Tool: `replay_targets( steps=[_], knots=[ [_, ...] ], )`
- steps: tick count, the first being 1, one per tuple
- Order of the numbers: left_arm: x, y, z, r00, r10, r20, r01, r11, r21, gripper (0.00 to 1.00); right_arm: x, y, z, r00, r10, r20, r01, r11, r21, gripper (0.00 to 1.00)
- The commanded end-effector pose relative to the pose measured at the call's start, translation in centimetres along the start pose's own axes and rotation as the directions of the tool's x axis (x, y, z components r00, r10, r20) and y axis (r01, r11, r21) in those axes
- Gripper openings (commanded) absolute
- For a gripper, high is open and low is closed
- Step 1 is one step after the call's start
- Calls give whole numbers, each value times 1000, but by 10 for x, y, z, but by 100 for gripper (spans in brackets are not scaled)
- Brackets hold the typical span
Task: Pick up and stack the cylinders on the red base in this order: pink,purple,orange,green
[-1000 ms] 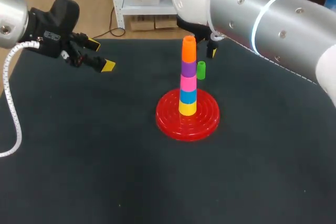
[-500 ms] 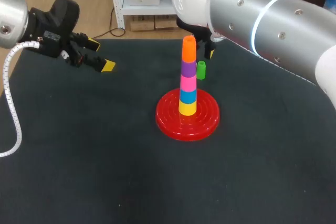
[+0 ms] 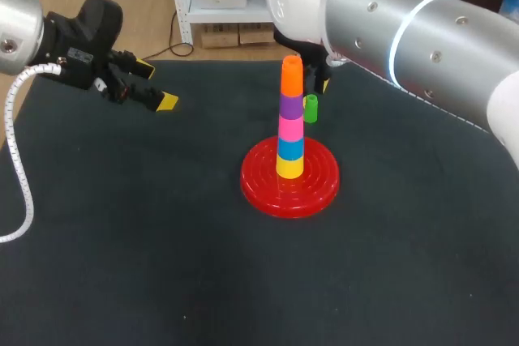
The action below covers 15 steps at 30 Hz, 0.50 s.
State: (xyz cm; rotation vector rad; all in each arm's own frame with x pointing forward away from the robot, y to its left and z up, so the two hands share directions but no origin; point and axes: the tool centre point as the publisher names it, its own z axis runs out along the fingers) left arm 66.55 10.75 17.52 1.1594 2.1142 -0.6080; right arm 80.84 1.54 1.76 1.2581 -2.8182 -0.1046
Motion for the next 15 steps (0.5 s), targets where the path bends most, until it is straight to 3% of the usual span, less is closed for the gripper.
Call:
replay_targets(
  steps=[1,3,5,9,15],
  knots=[
    [1,1,0,1000,1,3,-1,1000,1,100,-9,-5,0,990,0,-140,-2,1000,-9,48],
    [1,1,0,1000,1,3,-1,1000,1,100,-10,-5,0,990,0,-144,-1,1000,-8,42],
    [1,1,0,1000,1,3,-1,1000,1,100,-10,-4,1,989,2,-150,-3,1000,-5,0],
    [1,1,0,1000,1,3,-1,1000,1,100,-7,-1,-6,988,-2,-157,2,1000,-4,0],
    [1,1,0,1000,1,3,-1,1000,1,100,6,11,-43,989,-14,-145,18,1000,20,0]
  ],
)
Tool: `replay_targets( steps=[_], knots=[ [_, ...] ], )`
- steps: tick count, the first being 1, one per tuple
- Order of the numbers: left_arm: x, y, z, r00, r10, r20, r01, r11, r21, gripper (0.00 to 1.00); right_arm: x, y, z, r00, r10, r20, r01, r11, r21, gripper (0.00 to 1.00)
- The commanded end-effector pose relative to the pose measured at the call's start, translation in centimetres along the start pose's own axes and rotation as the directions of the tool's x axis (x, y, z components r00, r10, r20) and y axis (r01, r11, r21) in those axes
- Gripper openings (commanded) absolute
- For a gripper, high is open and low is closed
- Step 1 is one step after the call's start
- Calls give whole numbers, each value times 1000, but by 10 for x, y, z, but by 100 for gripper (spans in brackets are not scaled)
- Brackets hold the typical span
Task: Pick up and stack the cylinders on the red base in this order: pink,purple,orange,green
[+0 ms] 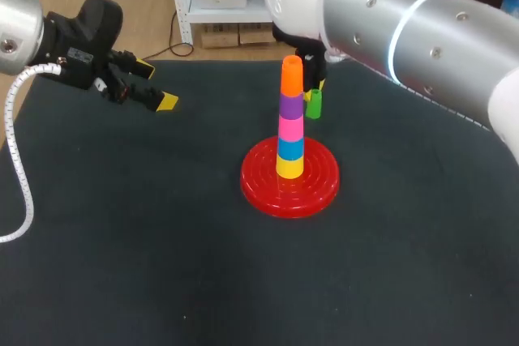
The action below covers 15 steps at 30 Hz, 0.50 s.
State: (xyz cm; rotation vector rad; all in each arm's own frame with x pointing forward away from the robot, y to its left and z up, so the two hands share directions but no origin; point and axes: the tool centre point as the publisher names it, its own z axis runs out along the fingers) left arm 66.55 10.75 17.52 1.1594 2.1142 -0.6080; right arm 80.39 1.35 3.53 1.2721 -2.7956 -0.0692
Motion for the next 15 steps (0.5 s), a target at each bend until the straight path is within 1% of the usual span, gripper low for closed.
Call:
replay_targets(
  steps=[1,4,9,11,12,15],
  knots=[
    [1,1,0,1000,1,3,-1,1000,1,100,4,9,-32,993,-6,-122,7,1000,7,0],
    [1,1,0,1000,1,3,-1,1000,1,100,14,20,-55,988,-32,-148,35,999,21,0],
    [1,1,0,1000,1,3,-1,1000,1,100,33,43,-105,983,-76,-166,85,995,47,0],
    [1,1,0,1000,1,3,-1,1000,1,100,39,51,-125,983,-86,-160,96,993,61,0],
    [1,1,0,1000,1,3,-1,1000,1,100,44,57,-143,985,-95,-144,106,992,70,0],
    [1,1,0,1000,1,3,-1,1000,1,100,55,71,-180,988,-111,-107,121,988,93,0]
  ],
)
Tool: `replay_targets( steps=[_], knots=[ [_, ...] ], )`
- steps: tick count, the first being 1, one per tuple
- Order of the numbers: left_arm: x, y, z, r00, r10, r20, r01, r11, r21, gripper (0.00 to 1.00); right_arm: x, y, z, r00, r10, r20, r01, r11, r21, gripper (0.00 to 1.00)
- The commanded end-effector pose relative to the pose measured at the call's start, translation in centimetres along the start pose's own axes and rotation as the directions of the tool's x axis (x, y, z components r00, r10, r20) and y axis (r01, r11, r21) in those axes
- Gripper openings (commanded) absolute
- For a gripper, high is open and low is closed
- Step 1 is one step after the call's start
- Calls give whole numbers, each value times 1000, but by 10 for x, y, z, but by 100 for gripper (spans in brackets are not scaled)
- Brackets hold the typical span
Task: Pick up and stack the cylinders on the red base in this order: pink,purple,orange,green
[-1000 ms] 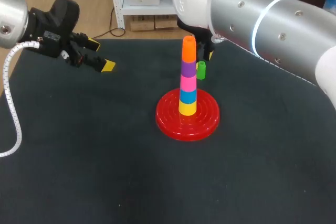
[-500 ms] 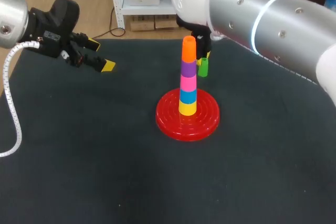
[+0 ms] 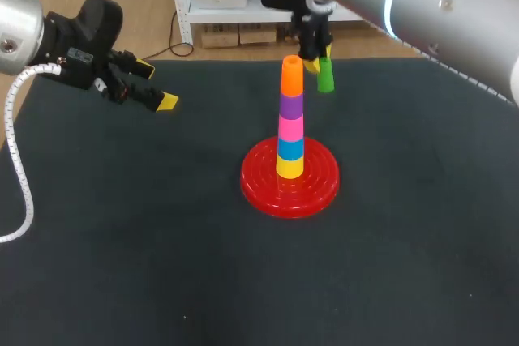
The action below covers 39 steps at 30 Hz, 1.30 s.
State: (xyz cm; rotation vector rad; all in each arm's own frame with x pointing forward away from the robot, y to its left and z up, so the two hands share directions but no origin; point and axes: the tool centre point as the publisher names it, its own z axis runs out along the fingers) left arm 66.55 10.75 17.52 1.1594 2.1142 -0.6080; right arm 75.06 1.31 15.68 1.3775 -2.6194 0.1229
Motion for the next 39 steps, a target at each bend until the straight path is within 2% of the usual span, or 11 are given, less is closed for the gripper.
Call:
replay_targets(
  steps=[1,6,11,16,20,39],
  knots=[
    [1,1,0,1000,1,3,-1,1000,1,100,26,24,-74,998,-11,70,9,999,32,0],
    [1,1,0,1000,1,3,-1,1000,1,100,43,46,-124,983,-53,175,40,996,80,0],
    [1,1,0,1000,1,3,-1,1000,1,100,50,78,-149,964,-130,231,110,989,99,0],
    [1,1,0,1000,1,3,-1,1000,1,100,48,105,-145,948,-205,242,180,976,123,0],
    [1,1,0,1000,1,3,-1,1000,1,100,44,114,-134,941,-228,249,200,971,132,0],
    [1,1,0,1000,1,3,-1,1000,1,100,39,115,-122,922,-242,303,210,969,132,0]
  ],
)
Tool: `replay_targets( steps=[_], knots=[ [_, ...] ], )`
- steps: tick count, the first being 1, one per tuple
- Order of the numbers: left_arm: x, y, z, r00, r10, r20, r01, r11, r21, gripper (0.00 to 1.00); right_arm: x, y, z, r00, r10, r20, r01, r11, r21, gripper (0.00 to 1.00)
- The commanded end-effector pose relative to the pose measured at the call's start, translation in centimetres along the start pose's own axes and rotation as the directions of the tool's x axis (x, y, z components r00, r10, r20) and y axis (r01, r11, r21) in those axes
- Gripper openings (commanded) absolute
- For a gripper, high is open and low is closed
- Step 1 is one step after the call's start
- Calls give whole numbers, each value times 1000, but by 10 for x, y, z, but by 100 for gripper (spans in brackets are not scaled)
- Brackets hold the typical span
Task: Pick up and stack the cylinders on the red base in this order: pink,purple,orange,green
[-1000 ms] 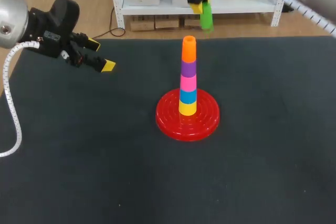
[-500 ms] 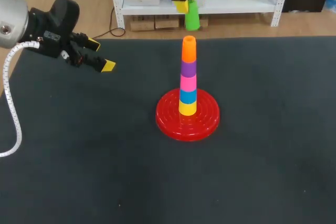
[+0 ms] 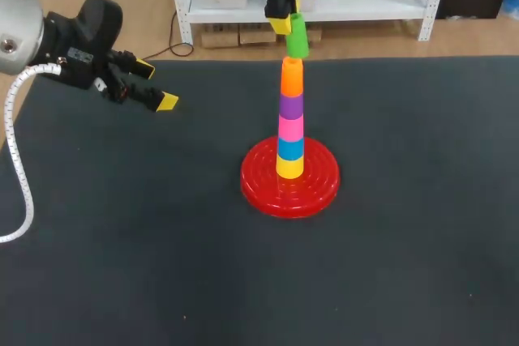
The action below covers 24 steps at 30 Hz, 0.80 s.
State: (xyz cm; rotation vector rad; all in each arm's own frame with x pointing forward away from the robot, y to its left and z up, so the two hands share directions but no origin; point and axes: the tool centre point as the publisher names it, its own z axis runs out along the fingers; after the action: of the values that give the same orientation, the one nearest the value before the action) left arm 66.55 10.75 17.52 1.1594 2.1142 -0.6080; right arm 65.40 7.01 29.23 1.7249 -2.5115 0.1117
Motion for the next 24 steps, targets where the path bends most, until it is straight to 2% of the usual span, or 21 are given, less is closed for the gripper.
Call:
replay_targets(
  steps=[1,11,24],
  knots=[
    [1,1,0,1000,1,3,-1,1000,1,100,4,2,8,972,-6,236,-9,998,65,0],
    [1,1,0,1000,1,3,-1,1000,1,100,-5,-7,17,973,9,232,-7,1000,-7,0],
    [1,1,0,1000,1,3,-1,1000,1,100,-2,-7,16,980,16,198,-9,999,-36,0]
  ],
)
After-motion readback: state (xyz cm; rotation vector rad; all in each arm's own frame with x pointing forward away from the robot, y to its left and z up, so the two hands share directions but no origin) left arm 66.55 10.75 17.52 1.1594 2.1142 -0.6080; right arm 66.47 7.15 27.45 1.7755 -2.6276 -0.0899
